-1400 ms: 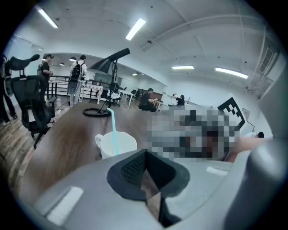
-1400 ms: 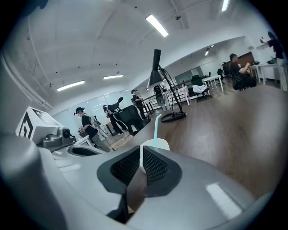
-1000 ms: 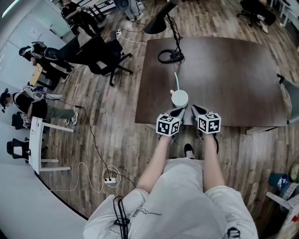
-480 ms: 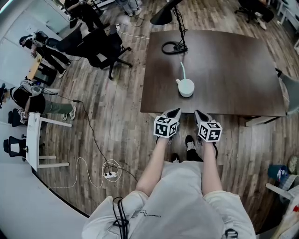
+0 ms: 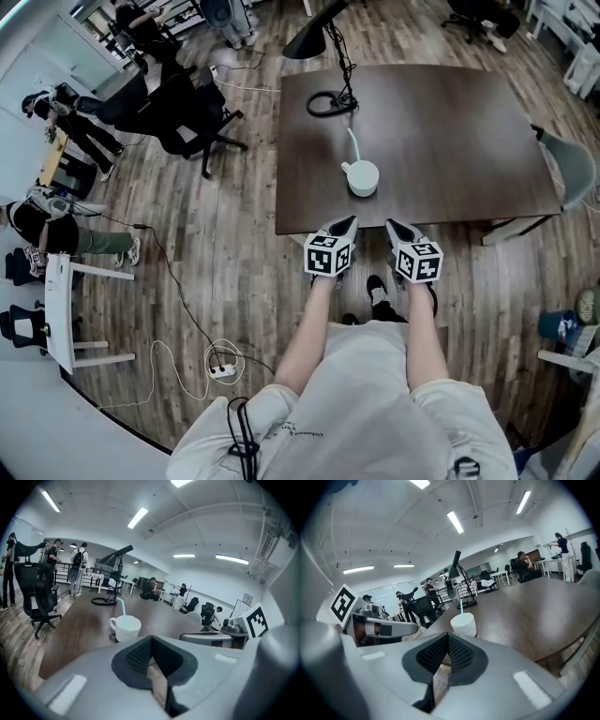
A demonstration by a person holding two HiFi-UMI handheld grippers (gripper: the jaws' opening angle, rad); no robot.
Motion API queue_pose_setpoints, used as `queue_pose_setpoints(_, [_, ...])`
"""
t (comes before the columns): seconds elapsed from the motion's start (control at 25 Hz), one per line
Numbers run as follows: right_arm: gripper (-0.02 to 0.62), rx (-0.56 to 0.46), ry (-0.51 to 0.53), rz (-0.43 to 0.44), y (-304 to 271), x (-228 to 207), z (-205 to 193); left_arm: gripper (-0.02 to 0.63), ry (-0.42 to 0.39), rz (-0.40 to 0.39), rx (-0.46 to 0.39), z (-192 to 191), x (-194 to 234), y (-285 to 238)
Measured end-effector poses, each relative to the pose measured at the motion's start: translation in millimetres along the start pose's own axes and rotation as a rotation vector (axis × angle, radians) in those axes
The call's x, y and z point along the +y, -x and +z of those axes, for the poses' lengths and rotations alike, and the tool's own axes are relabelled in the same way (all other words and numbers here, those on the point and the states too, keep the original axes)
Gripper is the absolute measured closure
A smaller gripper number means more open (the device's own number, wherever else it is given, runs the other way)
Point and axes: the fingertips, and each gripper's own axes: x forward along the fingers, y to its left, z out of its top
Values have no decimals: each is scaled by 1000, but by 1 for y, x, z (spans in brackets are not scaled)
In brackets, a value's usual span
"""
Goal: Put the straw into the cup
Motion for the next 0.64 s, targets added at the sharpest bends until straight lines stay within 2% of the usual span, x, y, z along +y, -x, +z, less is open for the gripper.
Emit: queue_pose_setpoints(0.64, [571, 11, 49, 25, -16, 5, 18, 601, -42, -14, -11, 24, 9, -9])
